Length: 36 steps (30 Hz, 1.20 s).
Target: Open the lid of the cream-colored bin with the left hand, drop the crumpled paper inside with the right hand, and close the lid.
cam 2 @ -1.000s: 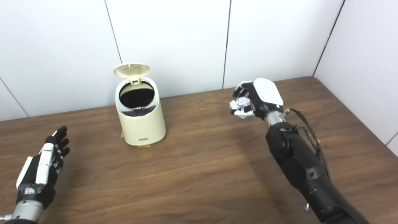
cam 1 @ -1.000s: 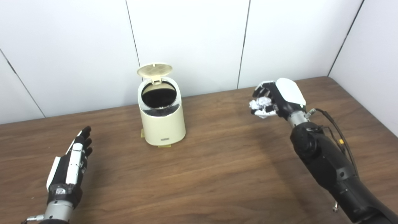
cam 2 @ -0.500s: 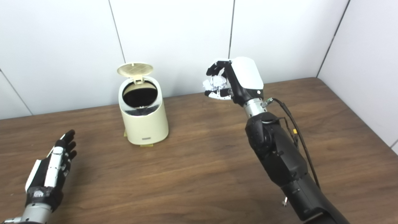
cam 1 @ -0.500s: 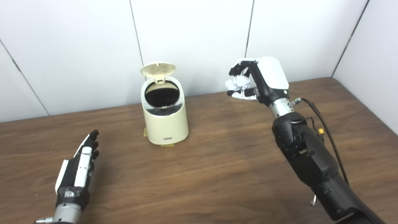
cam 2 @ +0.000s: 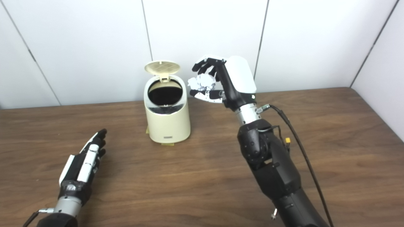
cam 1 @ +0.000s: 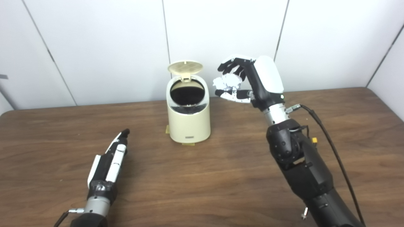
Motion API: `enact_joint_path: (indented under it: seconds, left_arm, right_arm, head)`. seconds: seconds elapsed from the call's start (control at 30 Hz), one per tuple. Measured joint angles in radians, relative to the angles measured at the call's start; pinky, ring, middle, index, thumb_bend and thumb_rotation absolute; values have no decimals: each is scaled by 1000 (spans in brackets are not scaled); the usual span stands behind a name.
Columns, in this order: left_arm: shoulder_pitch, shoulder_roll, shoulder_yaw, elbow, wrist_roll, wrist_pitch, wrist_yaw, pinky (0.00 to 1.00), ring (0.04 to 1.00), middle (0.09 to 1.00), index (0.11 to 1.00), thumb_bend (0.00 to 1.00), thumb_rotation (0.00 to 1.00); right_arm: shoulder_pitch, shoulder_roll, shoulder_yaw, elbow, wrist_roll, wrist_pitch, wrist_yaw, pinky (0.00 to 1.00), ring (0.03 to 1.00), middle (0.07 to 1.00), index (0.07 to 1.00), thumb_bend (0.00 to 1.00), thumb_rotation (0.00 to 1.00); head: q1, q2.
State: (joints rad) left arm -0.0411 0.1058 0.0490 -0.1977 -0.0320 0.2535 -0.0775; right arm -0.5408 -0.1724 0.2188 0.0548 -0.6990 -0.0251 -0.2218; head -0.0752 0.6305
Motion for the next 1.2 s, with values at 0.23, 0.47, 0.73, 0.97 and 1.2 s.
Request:
enact_joint_path:
  seconds: [0.23, 0.47, 0.73, 0.97, 1.2]
  left_arm:
    - [7, -30, -19, -5, 26, -1, 28, 1000, 998, 981, 964, 574, 852]
    - [25, -43, -28, -18, 40, -6, 40, 1000, 997, 978, 963, 599, 847]
    - [26, -64, -16, -21, 3, -2, 42, 1000, 997, 987, 967, 583, 816]
    - [30, -90, -5, -44, -43, 34, 41, 998, 983, 983, 967, 559, 794]
    - [31, -94, -6, -54, -77, 43, 33, 957, 967, 978, 961, 537, 758]
  right_arm:
    - [-35, 56, 16, 73, 3, -43, -11, 309, 387, 508, 547, 490, 0]
    - [-60, 87, 17, 138, 16, -69, -26, 316, 394, 513, 541, 492, 0]
    - [-102, 106, 37, 205, -11, -79, -52, 292, 396, 516, 547, 489, 0]
    - [-122, 103, 39, 241, -20, -80, -62, 305, 393, 513, 531, 492, 0]
    - [-121, 85, 39, 303, -25, -75, -61, 327, 389, 500, 554, 493, 0]
  head:
    - [48, 0]
    - [66, -2]
    - [78, 6]
    - [74, 6]
    - [77, 8]
